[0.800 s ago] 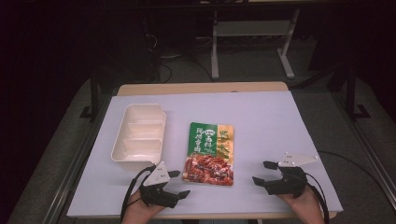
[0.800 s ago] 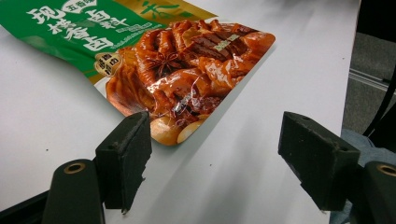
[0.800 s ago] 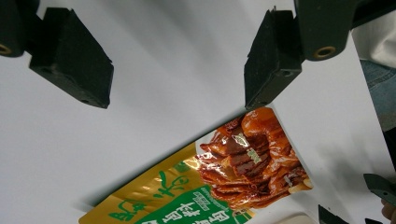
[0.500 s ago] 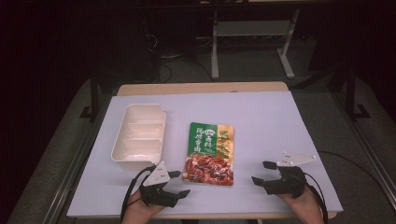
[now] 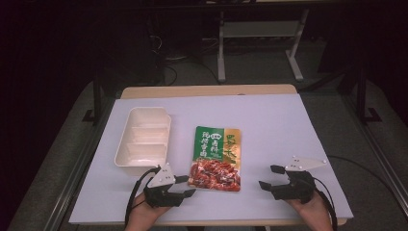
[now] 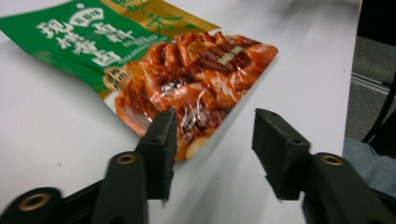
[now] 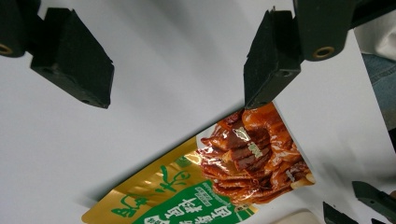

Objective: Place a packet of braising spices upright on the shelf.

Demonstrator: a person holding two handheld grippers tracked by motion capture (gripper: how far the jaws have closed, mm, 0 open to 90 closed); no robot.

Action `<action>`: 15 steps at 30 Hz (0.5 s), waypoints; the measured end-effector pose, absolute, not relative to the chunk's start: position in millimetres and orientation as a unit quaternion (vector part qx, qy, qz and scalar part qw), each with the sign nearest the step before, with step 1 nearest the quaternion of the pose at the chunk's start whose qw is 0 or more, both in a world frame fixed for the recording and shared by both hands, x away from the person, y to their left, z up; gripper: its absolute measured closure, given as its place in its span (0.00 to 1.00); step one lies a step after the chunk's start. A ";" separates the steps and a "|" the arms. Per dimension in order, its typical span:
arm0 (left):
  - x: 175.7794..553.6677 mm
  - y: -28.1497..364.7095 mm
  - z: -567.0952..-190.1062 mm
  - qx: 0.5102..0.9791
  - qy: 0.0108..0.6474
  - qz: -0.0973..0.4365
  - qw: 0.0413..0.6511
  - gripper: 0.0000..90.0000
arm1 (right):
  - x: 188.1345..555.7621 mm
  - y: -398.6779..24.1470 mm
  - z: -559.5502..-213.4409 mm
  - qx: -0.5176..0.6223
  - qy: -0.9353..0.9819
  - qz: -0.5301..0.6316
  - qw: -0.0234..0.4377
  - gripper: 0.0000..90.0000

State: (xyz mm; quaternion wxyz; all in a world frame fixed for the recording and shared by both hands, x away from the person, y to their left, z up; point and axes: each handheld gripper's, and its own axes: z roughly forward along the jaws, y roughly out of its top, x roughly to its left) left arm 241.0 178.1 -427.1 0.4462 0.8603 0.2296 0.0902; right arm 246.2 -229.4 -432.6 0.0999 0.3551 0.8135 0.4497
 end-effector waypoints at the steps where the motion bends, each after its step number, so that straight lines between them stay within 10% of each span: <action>1: 243.1 176.9 -426.0 0.861 0.231 0.092 0.444 0.61 | 246.3 -229.6 -432.2 0.355 0.813 0.452 0.099 0.27; 15: 271.2 150.7 -429.9 0.885 0.229 0.083 0.397 0.95 | 245.6 -231.1 -428.8 0.359 0.810 0.451 0.106 0.32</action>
